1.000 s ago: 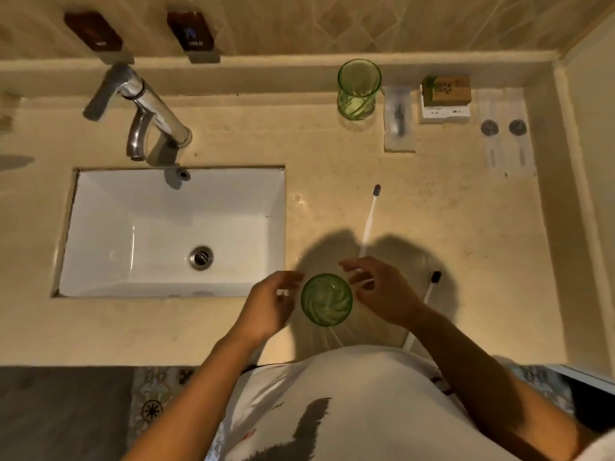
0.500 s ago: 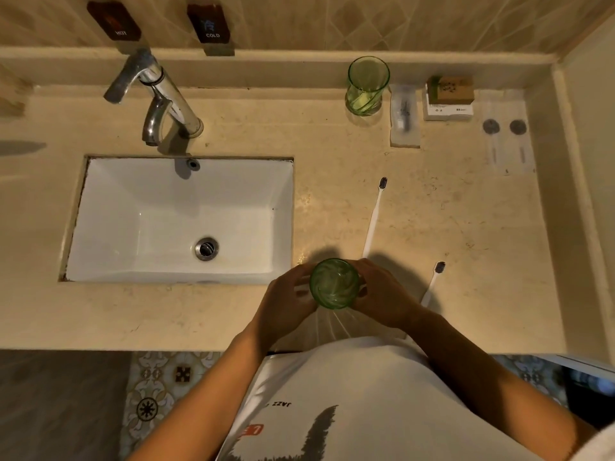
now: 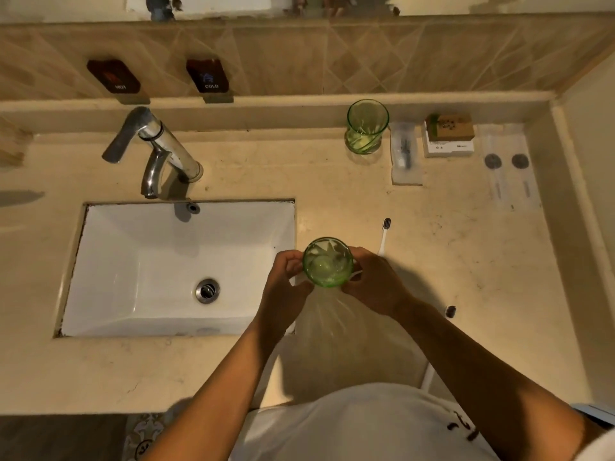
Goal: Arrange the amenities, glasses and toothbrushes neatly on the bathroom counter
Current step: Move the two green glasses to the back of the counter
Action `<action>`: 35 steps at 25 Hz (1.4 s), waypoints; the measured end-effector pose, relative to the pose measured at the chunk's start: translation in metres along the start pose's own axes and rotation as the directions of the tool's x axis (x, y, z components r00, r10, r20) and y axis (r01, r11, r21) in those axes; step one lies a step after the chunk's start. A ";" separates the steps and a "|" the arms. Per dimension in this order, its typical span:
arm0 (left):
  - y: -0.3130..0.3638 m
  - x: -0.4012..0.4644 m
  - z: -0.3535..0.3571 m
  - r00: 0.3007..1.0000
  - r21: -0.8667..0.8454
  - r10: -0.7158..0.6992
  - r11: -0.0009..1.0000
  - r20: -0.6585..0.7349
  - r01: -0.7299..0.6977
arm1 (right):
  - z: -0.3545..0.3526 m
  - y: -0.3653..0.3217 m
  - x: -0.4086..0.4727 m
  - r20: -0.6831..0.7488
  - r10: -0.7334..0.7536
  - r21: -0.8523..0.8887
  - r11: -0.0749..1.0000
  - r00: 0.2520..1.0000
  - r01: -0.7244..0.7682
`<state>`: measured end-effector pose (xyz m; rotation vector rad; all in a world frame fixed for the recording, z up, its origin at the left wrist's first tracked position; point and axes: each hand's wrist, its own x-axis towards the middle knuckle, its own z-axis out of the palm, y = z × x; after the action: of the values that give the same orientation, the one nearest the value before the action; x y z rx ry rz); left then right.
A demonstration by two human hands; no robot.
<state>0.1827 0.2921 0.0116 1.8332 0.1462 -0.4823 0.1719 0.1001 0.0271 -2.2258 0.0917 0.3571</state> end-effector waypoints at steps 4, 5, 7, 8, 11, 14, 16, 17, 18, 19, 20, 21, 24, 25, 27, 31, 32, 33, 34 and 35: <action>0.041 0.050 -0.003 0.998 -0.170 -0.055 0.984 -0.042 0.047 | -0.014 -0.012 0.059 -0.097 -0.004 0.035 0.999 0.995 0.007; 0.048 0.064 -0.004 0.998 -0.180 -0.044 0.983 -0.055 0.033 | -0.017 -0.016 0.075 -0.117 0.011 0.069 0.998 0.993 -0.003; 0.061 0.090 -0.005 0.997 -0.184 -0.010 0.983 -0.075 -0.004 | -0.022 -0.021 0.102 -0.157 0.056 0.102 0.994 0.986 -0.040; 0.067 0.103 -0.007 0.997 -0.190 0.003 0.982 -0.081 -0.018 | -0.024 -0.023 0.116 -0.180 0.065 0.095 0.994 0.981 -0.048; 0.082 0.138 -0.008 0.995 -0.206 0.058 0.976 -0.076 -0.073 | -0.029 -0.025 0.154 -0.255 0.059 0.103 0.994 0.965 -0.034; 0.093 0.170 -0.008 0.994 -0.244 0.058 0.967 -0.088 -0.078 | -0.032 -0.026 0.185 -0.305 0.088 0.180 0.983 0.948 -0.033; 0.096 0.190 -0.009 0.993 -0.319 -0.002 0.947 -0.116 -0.036 | -0.034 -0.027 0.201 -0.311 0.112 0.241 0.970 0.944 -0.036; 0.096 0.198 -0.008 0.992 -0.363 -0.026 0.931 -0.126 -0.022 | -0.034 -0.028 0.207 -0.311 0.122 0.266 0.963 0.942 -0.037; 0.096 0.205 -0.007 0.991 -0.397 -0.038 0.918 -0.130 -0.017 | -0.036 -0.029 0.212 -0.314 0.127 0.286 0.958 0.941 -0.034; 0.096 0.211 -0.006 0.991 -0.412 -0.042 0.911 -0.129 -0.015 | -0.036 -0.028 0.216 -0.317 0.131 0.306 0.951 0.939 -0.029; 0.096 0.216 -0.005 0.991 -0.424 -0.045 0.906 -0.126 -0.013 | -0.035 -0.027 0.220 -0.319 0.130 0.326 0.945 0.939 -0.020; 0.095 0.219 -0.005 0.991 -0.433 -0.049 0.901 -0.124 -0.010 | -0.033 -0.027 0.223 -0.317 0.130 0.352 0.936 0.939 -0.010; 0.094 0.228 -0.004 0.991 -0.439 -0.036 0.898 -0.131 -0.025 | -0.024 -0.021 0.234 -0.308 0.162 0.446 0.895 0.937 -0.009; 0.093 0.230 -0.004 0.991 -0.426 -0.025 0.904 -0.133 -0.035 | -0.021 -0.018 0.236 -0.298 0.176 0.462 0.887 0.938 -0.020; 0.091 0.233 -0.004 0.991 -0.404 -0.007 0.913 -0.131 -0.047 | -0.018 -0.016 0.238 -0.291 0.193 0.480 0.877 0.937 -0.031; 0.088 0.239 -0.003 0.991 -0.335 0.041 0.938 -0.128 -0.083 | -0.017 -0.015 0.240 -0.306 0.209 0.478 0.878 0.929 -0.040; 0.087 0.240 -0.003 0.990 -0.324 0.045 0.942 -0.130 -0.086 | -0.016 -0.015 0.240 -0.307 0.216 0.476 0.878 0.927 -0.047; 0.086 0.241 -0.003 0.990 -0.316 0.043 0.945 -0.135 -0.084 | -0.015 -0.014 0.242 -0.308 0.223 0.477 0.877 0.925 -0.053; 0.086 0.241 -0.003 0.990 -0.311 0.042 0.947 -0.136 -0.083 | -0.014 -0.013 0.243 -0.304 0.229 0.478 0.876 0.925 -0.059; 0.086 0.242 -0.002 0.989 -0.305 0.043 0.949 -0.139 -0.084 | -0.012 -0.012 0.243 -0.298 0.235 0.488 0.871 0.925 -0.064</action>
<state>0.4314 0.2328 -0.0077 1.5540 0.2379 -0.2746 0.4096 0.1120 -0.0267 -1.7730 0.4975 0.0071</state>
